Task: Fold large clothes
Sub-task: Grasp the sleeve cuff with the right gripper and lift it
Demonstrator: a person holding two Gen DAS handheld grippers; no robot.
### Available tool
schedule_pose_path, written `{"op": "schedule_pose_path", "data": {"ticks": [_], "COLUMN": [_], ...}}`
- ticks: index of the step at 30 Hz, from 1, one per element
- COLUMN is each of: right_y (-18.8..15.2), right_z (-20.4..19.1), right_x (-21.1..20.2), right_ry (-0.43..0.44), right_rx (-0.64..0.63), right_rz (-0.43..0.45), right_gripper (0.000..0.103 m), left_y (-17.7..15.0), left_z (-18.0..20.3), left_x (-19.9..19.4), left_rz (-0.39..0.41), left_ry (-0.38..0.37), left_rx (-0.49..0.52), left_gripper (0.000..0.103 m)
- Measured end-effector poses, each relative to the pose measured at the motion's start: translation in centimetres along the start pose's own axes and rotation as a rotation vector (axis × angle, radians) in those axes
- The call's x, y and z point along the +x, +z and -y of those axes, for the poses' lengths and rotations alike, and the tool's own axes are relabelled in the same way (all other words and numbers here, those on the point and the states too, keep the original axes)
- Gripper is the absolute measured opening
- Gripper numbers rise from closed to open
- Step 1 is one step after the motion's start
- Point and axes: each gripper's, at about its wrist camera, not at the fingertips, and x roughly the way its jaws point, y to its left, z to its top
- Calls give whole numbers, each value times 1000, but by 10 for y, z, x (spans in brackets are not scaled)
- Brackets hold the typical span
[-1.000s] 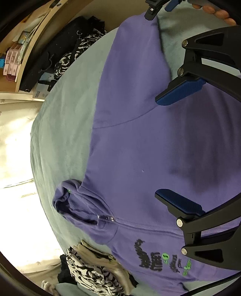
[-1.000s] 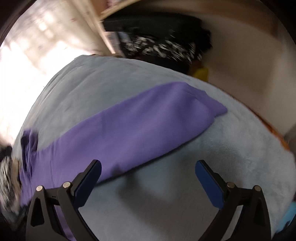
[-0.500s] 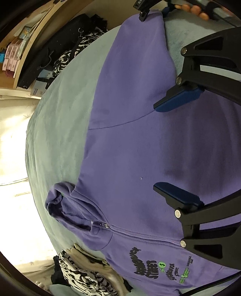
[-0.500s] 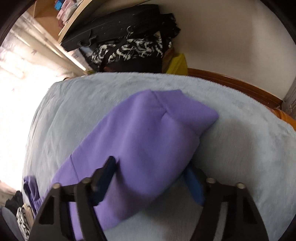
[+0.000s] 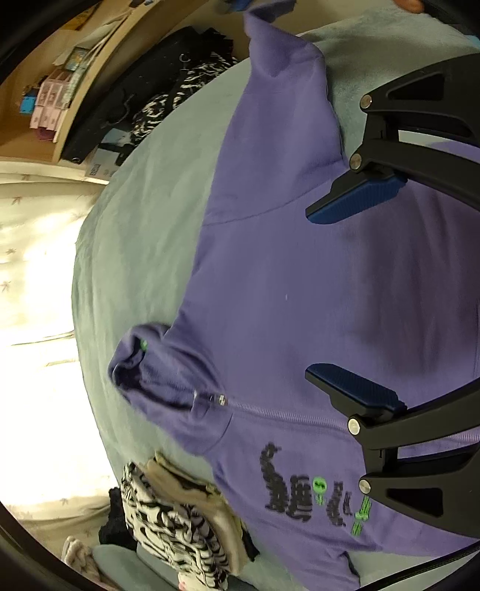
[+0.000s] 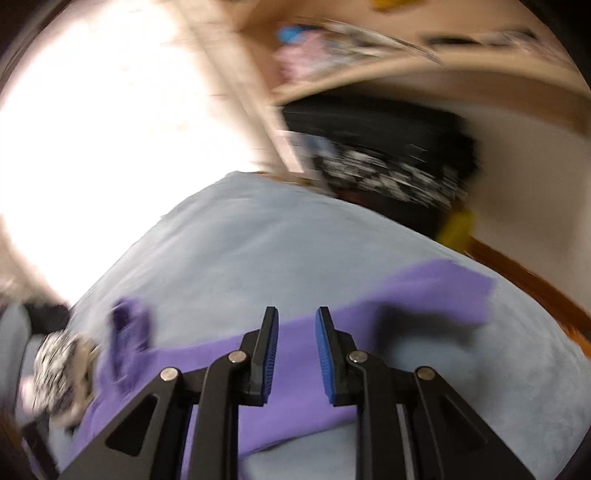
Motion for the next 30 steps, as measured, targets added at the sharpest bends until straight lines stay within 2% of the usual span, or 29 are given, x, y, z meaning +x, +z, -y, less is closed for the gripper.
{"op": "schedule_pose_path", "data": {"ticks": [3,6,8,10,14,17,18,20,22,26,30], "right_y": [-16,-53,-80,-97,-100,-90,-88,-87,-80,-73,-68], "right_z": [-50,-95,-112,-110,-57,11,30,63,91,144,169], "right_x": [-9,-4,7,16,40,43,41,36,34,33,48], "right_ry": [98,163,178,186,88,-12,-52,-109,-138,-170,-169], "right_rx": [-113,-239,-291,-266,-85,82,123,202,285,441,542], "right_rz": [-26,-101,-172,-242,-303,-317,-316,-306,-291,-273,-282], "right_gripper": [20,20,21,21,22,25,27,45,53,53,53], "left_y": [-2,-5,-9,-12,-17,-19,-19,-20,-19,-17,-8], "left_z": [-20,-45,-64,-79,-93,-95,-93,-87,-81,-62,-39], "left_x": [-11,-15,-15,-11,-5,0,3,9,16,32,45], "left_rz": [13,8,0,-18,-31,-33,-35,-46,-52,-63,-66], "left_ry": [-2,5,20,33,49,31,22,15,0,-42,-27], "left_rx": [-21,-65,-99,-112,-103,-98,-98,-95,-95,-76,-35], "left_gripper": [77,77,77,77,77,77,77,77,77,77,77]}}
